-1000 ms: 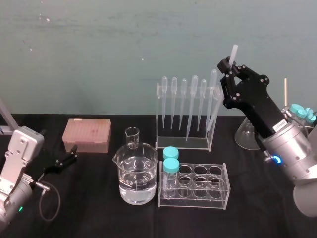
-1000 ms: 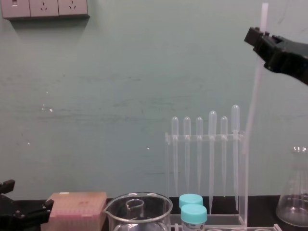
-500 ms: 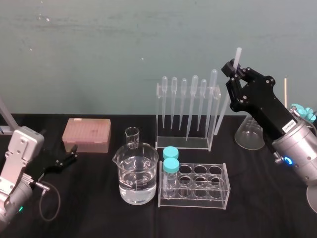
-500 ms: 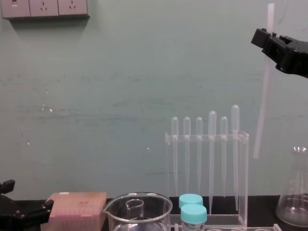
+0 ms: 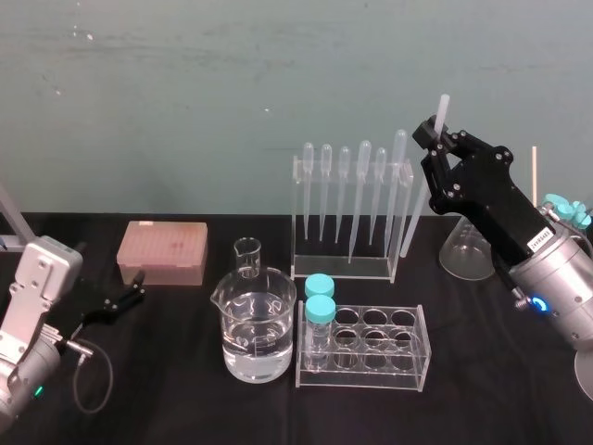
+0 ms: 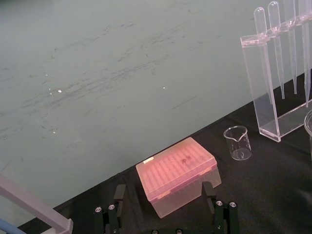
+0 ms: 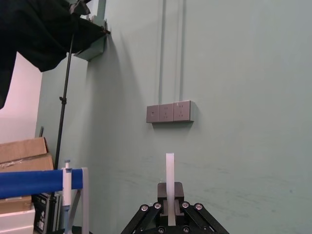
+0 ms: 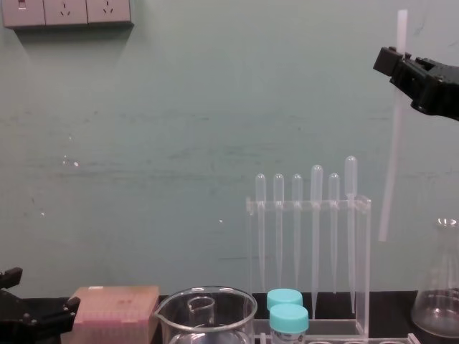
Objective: Pick up the stirring rod with one hand, then place it down.
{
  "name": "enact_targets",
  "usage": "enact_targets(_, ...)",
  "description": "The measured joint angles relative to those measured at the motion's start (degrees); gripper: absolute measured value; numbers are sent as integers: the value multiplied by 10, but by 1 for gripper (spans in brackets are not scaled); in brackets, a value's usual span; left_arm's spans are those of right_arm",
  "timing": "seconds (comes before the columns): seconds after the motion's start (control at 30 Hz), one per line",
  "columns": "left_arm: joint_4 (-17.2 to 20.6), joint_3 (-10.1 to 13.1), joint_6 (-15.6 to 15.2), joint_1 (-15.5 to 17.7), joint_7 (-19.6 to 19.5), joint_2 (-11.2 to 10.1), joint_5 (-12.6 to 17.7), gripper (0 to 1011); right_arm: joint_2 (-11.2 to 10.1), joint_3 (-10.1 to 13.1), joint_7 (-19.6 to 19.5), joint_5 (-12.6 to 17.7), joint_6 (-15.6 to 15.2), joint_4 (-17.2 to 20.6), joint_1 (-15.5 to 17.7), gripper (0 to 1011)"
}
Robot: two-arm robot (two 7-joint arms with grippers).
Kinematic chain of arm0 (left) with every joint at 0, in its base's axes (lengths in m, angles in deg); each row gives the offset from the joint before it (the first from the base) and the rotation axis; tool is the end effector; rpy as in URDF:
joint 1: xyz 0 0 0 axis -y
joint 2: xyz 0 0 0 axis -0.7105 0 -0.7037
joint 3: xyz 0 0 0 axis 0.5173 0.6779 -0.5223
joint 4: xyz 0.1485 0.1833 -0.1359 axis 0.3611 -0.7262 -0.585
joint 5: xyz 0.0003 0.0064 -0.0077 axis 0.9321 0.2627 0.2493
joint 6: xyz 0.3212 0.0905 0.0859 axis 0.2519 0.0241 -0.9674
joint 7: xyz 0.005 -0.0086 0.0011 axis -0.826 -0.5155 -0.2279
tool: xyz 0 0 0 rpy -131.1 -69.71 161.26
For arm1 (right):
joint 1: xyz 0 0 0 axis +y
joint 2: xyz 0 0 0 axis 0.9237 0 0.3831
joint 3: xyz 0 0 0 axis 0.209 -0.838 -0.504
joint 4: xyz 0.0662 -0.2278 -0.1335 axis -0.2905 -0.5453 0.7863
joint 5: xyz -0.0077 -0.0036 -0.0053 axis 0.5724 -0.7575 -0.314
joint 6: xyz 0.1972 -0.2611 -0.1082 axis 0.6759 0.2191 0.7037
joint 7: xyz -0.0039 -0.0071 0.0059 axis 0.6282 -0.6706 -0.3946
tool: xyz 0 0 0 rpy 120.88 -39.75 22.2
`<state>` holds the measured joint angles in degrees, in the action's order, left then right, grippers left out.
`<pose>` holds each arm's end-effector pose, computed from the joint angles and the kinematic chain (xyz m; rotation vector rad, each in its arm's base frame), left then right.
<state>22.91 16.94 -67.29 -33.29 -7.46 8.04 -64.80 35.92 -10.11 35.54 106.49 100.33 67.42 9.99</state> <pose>0.3891 0.0630 -0.2946 0.3044 -0.2851 1.2480 0.4086 -0.0274 -0.1945 0.3926 -0.3201 -0.8369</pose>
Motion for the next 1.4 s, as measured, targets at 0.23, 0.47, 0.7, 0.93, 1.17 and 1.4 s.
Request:
enact_targets(0.23,0,0,0,0,0,0,0,1000,-1,-1,0,-1,-2,1,1,69)
enact_targets(0.47,0,0,0,0,0,0,0,1000,-1,-2,0,-1,-2,2,3,68)
enact_targets(0.7,0,0,0,0,0,0,0,1000,-3,-2,0,-1,-4,3,5,68)
enact_targets(0.93,0,0,0,0,0,0,0,1000,-3,-4,-1,-2,-6,3,5,69)
enact_targets(1.17,0,0,0,0,0,0,0,1000,-3,-5,-2,-4,-6,0,4,69)
enact_targets(1.4,0,0,0,0,0,0,0,1000,-2,-7,-1,-5,-6,-4,0,69)
